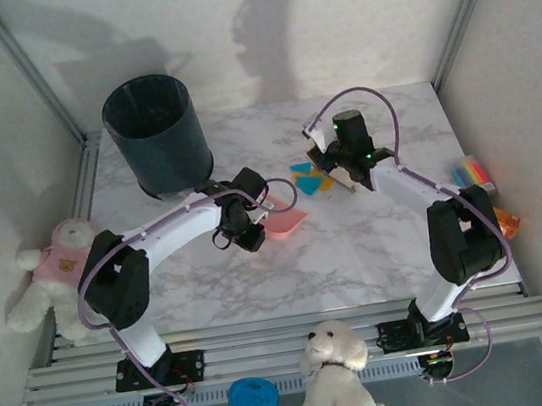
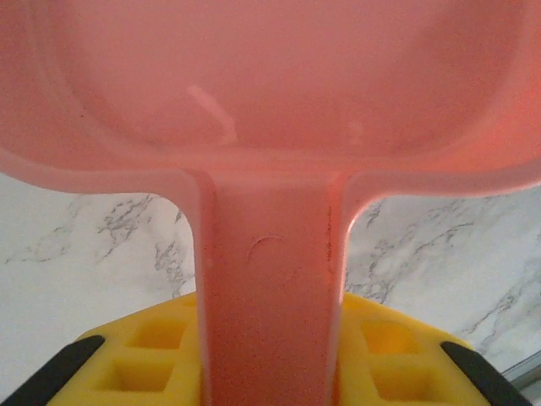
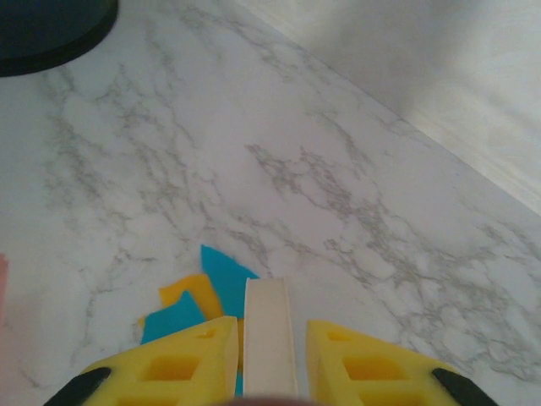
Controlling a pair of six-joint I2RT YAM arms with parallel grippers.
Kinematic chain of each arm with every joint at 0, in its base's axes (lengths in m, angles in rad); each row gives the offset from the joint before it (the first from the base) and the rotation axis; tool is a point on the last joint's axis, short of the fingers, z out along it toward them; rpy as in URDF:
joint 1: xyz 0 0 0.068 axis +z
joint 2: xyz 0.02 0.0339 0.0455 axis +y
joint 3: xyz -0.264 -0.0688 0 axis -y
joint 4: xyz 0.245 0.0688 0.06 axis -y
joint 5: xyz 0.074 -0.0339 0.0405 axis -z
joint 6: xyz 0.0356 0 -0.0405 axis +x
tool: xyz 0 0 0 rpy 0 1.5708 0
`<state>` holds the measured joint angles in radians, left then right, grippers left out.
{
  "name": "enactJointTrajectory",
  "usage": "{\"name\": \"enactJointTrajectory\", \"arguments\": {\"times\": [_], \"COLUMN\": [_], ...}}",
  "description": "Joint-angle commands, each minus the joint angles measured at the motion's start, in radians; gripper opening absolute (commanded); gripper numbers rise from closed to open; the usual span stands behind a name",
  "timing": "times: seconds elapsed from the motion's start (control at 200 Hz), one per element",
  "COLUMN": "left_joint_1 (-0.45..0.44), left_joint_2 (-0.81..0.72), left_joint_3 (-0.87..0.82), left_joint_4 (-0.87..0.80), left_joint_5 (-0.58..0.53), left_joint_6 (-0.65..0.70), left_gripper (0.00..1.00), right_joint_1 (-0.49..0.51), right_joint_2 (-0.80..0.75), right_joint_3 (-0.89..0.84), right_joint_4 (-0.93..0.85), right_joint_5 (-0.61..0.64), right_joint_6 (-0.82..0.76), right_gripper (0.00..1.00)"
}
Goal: Sweep away the paper scraps from the table
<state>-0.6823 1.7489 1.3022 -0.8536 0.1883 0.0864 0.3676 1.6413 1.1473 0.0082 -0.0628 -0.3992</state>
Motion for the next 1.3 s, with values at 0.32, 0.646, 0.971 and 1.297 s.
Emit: {"name": "enactJointTrajectory", "arguments": {"times": [0.32,0.646,0.971,1.297], "left_joint_1": [-0.021,-0.025,-0.021,0.006], "left_joint_2": [-0.004,0.039,0.094,0.146], "left_joint_3": [-0.020,-0.008,0.011,0.056], "left_joint_4": [-0.015,-0.008,0.005,0.008], "left_joint_5": [0.017,-0.002,-0.036,-0.060], "left_joint_6": [0.047,0.053,0.045,0.037], "left_gripper": [0.00,0.00,0.00,0.00], "right_joint_1": [-0.001,-0.005,-0.001,0.015], "right_joint_2": [0.068,0.171,0.183,0.133], "right_joint_3": [0.082,0.170,0.161,0.097], "right_joint_4": [0.116,0.088,0.015,-0.055], "right_joint_5": [0.310,0.148,-0.099,-0.208], "right_joint_6": [0.115,0.122,0.081,0.032], "right_gripper": [0.00,0.00,0.00,0.00]}}
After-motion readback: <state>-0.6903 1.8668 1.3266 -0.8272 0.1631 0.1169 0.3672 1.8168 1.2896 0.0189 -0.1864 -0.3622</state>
